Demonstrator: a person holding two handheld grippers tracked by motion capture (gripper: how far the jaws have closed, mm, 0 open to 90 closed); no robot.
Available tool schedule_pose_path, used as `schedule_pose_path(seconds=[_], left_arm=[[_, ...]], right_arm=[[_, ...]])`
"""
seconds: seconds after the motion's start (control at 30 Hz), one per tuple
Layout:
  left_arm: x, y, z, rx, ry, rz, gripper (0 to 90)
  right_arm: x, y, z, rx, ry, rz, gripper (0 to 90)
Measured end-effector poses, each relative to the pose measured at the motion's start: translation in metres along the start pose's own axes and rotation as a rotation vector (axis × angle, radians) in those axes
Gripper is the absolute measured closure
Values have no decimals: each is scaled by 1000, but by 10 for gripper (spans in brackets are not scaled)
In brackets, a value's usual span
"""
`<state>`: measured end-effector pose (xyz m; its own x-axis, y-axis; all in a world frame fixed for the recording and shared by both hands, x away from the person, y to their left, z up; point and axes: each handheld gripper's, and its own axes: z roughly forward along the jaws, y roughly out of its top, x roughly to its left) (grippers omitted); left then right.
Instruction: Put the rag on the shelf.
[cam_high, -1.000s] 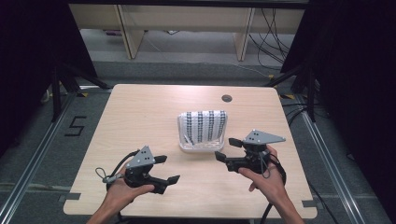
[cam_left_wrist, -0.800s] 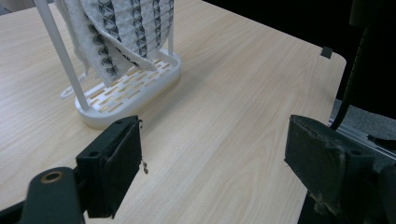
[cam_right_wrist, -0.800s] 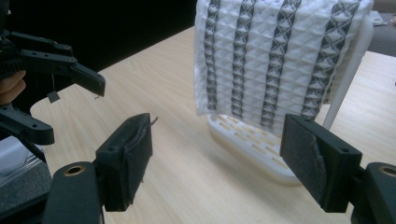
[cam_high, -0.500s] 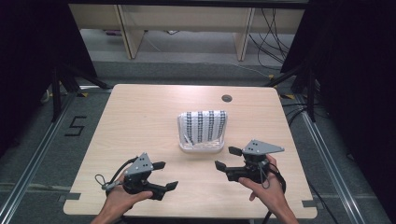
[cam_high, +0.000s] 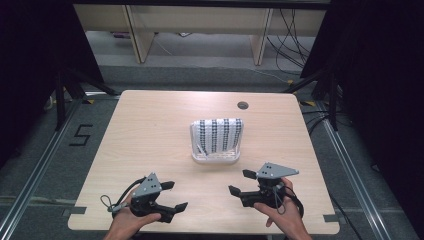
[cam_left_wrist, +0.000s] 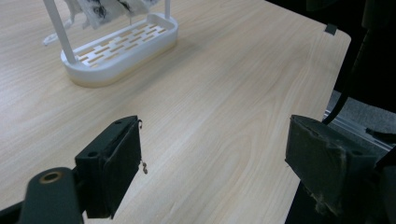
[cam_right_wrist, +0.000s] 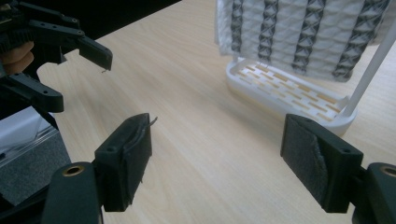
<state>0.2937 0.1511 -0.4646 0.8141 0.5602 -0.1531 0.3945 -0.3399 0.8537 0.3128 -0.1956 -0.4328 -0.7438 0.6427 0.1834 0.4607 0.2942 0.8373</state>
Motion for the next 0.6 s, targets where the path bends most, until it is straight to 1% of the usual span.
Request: schedule_pose_path(seconds=[0.03,0.07,0.1,0.13,0.17,0.2,0.23,0.27,0.3,0.33,0.37,0.4,0.43,0.47,0.5,0.53,0.57,0.6], left_arm=[[0,-1,0,4,-4,-2,177],[-1,-3,0,5,2,-5,177],[-1,-4,1,9,-7,-4,176],[-1,-5,1,4,-5,-2,176],[-2,-7,1,7,5,-10,177],[-2,-8,2,2,2,-10,176],[-1,-10,1,17,1,-5,176],[-2,-11,2,21,1,-7,177],[-3,-13,2,26,5,-9,176],[-3,-15,3,27,-2,-4,176],[-4,-17,3,44,6,0,176],[-4,-19,4,41,1,0,175],[-4,-20,4,45,0,-1,175],[-3,-21,3,63,6,20,175],[-6,-23,5,40,8,-7,174],[-5,-24,4,59,8,18,174],[-6,-25,5,59,7,13,174],[-8,-25,5,57,13,7,174]], right_arm=[[0,-2,0,13,7,-1,258],[-2,-3,1,1,4,-34,257],[0,-5,2,3,16,-5,257],[-1,-6,2,13,12,-21,256],[-1,-8,2,1,1,-25,255],[1,-10,3,12,17,-2,252],[0,-11,4,13,25,-25,248],[2,-14,3,32,6,-2,245],[3,-15,4,31,5,-12,243],[2,-17,5,35,3,-37,238],[3,-19,6,40,4,-27,234],[5,-21,7,48,2,-9,229],[6,-23,8,57,10,-12,218],[5,-24,8,62,5,-27,211],[6,-25,9,66,14,-24,209],[6,-27,10,68,6,-33,209],[8,-29,10,73,7,-26,209],[7,-30,11,73,8,-41,209]])
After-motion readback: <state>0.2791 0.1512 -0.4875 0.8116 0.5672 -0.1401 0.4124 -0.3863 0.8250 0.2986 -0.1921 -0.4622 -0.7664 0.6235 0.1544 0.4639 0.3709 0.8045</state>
